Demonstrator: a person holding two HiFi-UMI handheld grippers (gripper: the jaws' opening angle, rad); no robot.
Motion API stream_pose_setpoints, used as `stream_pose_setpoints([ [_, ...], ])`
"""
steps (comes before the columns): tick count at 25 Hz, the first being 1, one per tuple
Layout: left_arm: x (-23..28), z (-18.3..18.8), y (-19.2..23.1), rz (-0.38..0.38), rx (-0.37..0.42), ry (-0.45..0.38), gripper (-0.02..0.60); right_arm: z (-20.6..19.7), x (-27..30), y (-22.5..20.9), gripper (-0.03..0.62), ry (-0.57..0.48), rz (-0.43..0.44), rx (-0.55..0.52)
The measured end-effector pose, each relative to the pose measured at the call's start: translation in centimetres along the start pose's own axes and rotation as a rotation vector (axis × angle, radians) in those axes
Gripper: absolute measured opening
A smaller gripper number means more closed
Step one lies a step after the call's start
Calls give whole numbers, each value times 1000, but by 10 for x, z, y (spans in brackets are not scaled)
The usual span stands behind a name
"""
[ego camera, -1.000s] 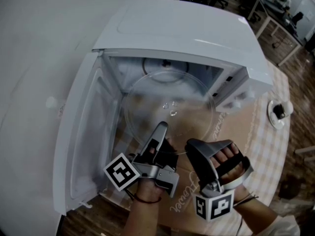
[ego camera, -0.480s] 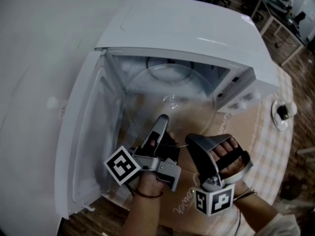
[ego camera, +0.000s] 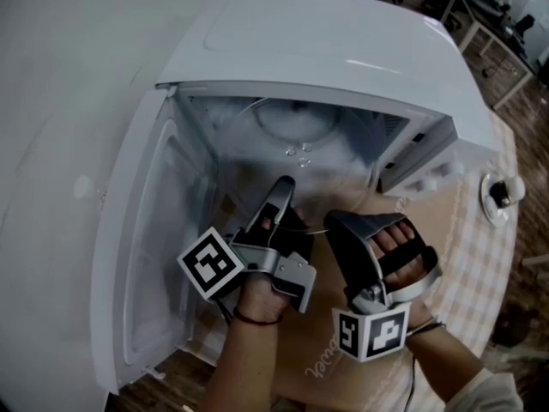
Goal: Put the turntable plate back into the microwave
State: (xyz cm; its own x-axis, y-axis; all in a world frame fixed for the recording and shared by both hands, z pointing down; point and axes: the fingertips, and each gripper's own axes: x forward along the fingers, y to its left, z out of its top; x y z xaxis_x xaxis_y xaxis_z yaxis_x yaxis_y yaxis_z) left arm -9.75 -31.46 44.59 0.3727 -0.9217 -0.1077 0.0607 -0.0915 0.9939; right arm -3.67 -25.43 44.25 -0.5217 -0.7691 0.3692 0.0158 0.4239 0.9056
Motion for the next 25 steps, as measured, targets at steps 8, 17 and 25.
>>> stream_pose_setpoints([
  [8,13,10,6,-3,-15,-9,23,-6,17,-3,63,13,-12,13],
  [17,28,21,12,-3,-26,-12,21,-13,35,-9,63,20,-12,19],
  [25,43,27,16,1,-18,1,21,-20,48,-12,63,29,-16,34],
])
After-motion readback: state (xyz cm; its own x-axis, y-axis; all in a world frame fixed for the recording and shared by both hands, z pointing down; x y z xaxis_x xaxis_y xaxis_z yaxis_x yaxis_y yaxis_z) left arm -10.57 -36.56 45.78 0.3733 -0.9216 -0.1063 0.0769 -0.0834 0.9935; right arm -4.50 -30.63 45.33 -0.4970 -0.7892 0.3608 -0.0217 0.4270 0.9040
